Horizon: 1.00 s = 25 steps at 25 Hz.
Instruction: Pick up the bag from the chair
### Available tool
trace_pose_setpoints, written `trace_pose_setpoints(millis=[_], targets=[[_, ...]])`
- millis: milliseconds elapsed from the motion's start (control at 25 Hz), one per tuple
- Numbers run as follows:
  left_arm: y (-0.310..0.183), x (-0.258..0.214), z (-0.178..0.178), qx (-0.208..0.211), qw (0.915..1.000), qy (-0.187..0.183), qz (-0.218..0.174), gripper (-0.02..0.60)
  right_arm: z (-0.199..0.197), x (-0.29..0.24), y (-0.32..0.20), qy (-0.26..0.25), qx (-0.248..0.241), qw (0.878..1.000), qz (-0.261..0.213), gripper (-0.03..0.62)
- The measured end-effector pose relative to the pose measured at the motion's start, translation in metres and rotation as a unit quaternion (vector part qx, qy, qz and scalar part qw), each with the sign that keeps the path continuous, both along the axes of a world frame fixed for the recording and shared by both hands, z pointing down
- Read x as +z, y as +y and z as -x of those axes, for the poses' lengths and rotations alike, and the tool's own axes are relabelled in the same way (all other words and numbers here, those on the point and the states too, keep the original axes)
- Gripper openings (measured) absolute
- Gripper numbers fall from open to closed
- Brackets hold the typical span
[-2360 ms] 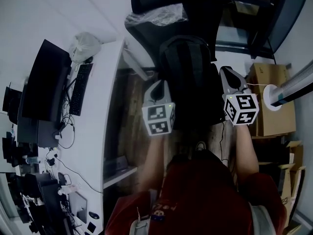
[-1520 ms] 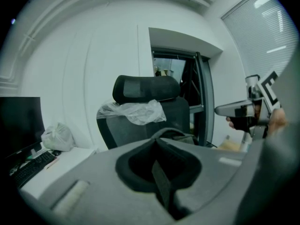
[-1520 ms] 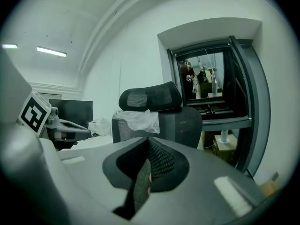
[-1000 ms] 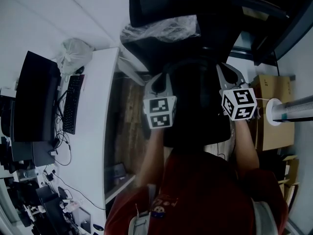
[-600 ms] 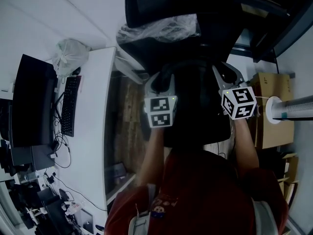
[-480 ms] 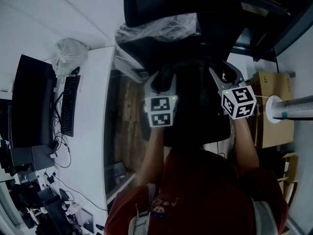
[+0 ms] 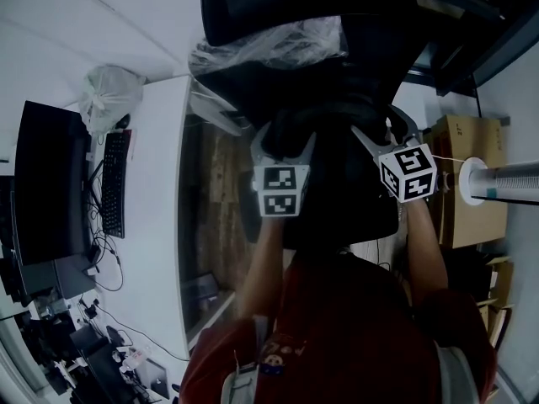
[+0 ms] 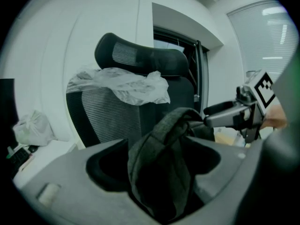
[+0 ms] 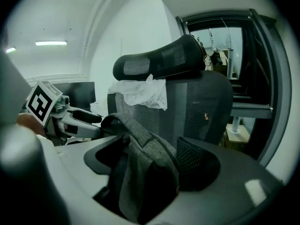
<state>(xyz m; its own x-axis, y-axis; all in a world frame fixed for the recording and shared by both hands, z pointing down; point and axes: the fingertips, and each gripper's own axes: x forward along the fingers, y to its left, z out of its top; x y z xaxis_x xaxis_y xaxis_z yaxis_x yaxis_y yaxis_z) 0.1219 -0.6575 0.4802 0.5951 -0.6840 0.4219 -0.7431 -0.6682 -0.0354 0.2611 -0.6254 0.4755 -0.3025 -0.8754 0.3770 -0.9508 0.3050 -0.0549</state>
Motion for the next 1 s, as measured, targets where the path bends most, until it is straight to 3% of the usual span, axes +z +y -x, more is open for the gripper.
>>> trace_pose_setpoints(millis=[560, 760, 1000], targets=[[-0.025, 0.044, -0.014, 0.014, 0.9971, 0.038, 0.064, 0.399, -0.006, 0.060, -0.028, -0.003, -0.006, 0.998, 0.063, 0.407], [-0.029, 0.048, -0.014, 0.012, 0.9973, 0.040, 0.060, 0.358, -0.005, 0.065, -0.035, 0.026, 0.006, 0.999, 0.048, 0.401], [-0.028, 0.054, -0.019, 0.018, 0.9974, 0.034, 0.061, 0.248, -0.004, 0.069, -0.034, 0.043, 0.013, 0.998, 0.046, 0.281]])
